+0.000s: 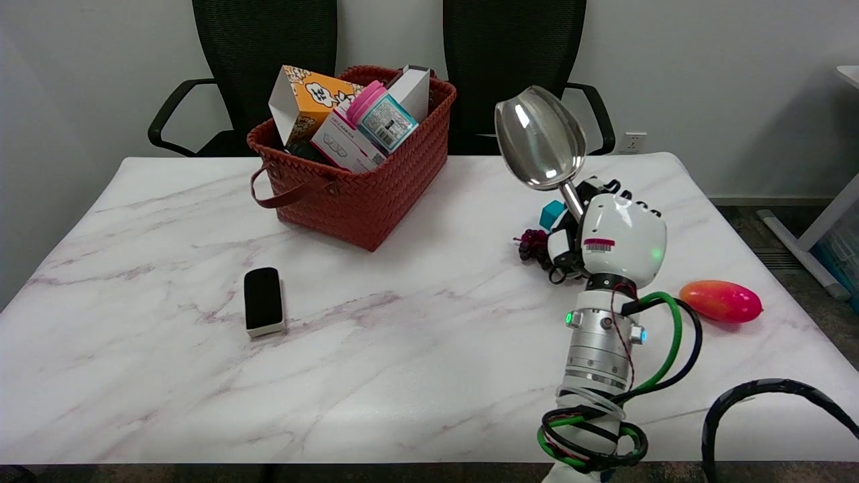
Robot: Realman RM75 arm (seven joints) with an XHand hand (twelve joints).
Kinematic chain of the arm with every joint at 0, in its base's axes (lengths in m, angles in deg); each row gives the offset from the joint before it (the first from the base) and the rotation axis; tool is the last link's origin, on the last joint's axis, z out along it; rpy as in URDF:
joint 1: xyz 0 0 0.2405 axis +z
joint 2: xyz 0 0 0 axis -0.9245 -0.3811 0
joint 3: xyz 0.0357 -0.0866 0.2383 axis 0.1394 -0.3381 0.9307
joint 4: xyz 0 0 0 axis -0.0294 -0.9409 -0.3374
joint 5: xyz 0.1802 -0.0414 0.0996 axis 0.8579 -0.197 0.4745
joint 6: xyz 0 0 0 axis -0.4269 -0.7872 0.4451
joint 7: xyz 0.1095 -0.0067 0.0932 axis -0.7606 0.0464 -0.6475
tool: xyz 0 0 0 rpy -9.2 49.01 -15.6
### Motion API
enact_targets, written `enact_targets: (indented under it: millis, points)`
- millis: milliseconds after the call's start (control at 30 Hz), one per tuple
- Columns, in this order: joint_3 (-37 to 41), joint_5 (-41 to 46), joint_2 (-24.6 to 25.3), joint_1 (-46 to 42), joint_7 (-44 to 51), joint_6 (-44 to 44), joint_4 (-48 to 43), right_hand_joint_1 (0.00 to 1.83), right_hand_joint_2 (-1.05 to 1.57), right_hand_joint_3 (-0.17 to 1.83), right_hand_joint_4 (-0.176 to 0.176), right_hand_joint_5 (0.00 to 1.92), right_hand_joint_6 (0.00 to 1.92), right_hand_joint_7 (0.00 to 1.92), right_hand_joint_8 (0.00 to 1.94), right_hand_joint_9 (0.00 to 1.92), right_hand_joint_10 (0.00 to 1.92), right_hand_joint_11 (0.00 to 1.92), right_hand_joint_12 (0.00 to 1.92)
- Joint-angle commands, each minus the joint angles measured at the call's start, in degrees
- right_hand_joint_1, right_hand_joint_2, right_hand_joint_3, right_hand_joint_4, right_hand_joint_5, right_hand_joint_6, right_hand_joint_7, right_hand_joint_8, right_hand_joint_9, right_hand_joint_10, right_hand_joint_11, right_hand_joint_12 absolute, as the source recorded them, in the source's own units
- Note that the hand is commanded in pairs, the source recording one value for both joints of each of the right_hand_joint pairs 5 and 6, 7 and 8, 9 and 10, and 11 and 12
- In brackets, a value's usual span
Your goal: Place the stainless steel scoop into the brown storage basket.
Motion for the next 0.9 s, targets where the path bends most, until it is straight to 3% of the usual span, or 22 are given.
enact_targets:
  millis: [33, 433, 667, 900]
  points:
    - [6.03, -9.41, -3.9, 0.22, -13.13, -2.22, 12.87, 0.9, 1.57, 1.01, 0.0, 1.92, 1.92, 1.92, 1.92, 1.92, 1.92, 1.92, 1.92]
    - [11.98, -5.84, -7.56, 0.54, -24.38, 5.32, 14.16, 0.9, 1.57, 1.03, 0.0, 1.92, 1.92, 1.92, 1.92, 1.92, 1.92, 1.92, 1.92]
    - [19.8, -5.97, -11.67, 2.77, -31.49, 21.41, 13.72, 0.9, 1.57, 1.03, 0.0, 1.92, 1.92, 1.92, 1.92, 1.92, 1.92, 1.92, 1.92]
    - [24.85, -6.73, -16.51, 10.6, -40.42, 37.69, 14.95, 0.89, 1.57, 1.06, 0.0, 1.92, 1.92, 1.92, 1.92, 1.92, 1.92, 1.92, 1.92]
